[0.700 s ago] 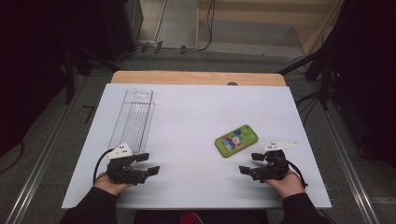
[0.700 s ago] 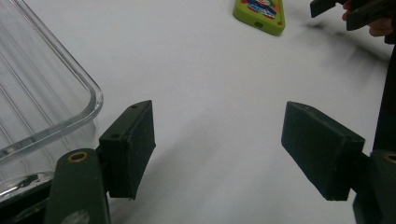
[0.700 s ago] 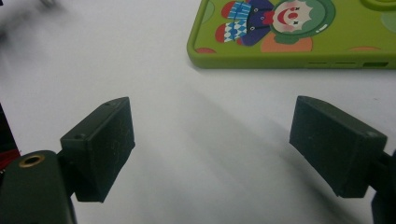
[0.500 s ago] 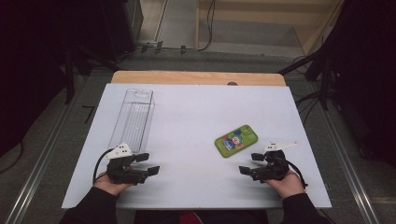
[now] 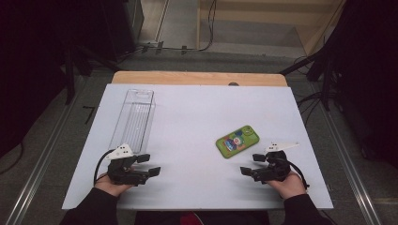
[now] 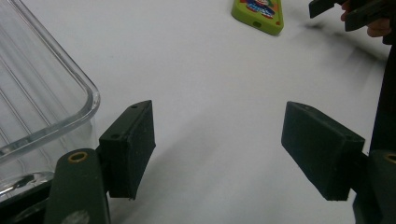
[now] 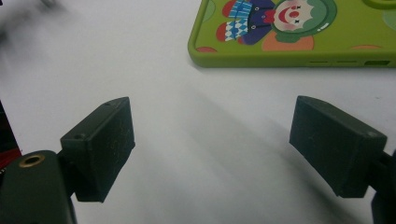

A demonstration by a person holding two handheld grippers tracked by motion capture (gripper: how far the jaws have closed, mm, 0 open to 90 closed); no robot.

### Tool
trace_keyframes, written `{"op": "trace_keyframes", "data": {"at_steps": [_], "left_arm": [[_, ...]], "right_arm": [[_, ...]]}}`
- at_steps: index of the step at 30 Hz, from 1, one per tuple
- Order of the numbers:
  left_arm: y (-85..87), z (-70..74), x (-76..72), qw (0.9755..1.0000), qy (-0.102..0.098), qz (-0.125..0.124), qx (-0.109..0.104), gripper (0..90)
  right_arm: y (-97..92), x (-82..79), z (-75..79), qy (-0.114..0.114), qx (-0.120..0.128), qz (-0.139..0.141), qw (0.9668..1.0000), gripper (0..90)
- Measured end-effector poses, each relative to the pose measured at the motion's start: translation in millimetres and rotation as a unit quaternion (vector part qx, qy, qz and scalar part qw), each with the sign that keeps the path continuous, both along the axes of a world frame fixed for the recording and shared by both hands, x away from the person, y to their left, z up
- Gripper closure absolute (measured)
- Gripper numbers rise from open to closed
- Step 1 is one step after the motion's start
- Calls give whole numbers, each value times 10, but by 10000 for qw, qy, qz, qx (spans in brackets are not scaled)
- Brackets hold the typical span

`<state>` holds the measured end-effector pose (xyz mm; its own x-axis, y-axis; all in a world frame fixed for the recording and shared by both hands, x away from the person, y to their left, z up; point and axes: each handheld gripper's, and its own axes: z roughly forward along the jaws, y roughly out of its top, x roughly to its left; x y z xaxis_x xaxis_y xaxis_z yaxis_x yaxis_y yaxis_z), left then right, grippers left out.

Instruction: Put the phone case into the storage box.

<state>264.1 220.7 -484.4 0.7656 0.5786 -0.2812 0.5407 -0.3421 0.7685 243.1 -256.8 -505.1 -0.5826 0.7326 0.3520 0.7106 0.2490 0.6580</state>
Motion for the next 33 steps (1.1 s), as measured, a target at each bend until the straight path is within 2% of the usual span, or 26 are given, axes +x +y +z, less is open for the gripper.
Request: {"op": "trace_keyframes", "data": {"at_steps": [25,29,33], "left_arm": [[-8,4,1,10000,12,-11,-42,264],[-7,4,1,10000,12,-15,-46,264],[-7,4,1,10000,8,0,-57,264]], "right_arm": [[-33,-1,16,-35,0,-140,9999,124],[-40,-2,19,-109,-13,-168,9998,124],[-66,8,37,-187,-20,-333,9993,124]]}}
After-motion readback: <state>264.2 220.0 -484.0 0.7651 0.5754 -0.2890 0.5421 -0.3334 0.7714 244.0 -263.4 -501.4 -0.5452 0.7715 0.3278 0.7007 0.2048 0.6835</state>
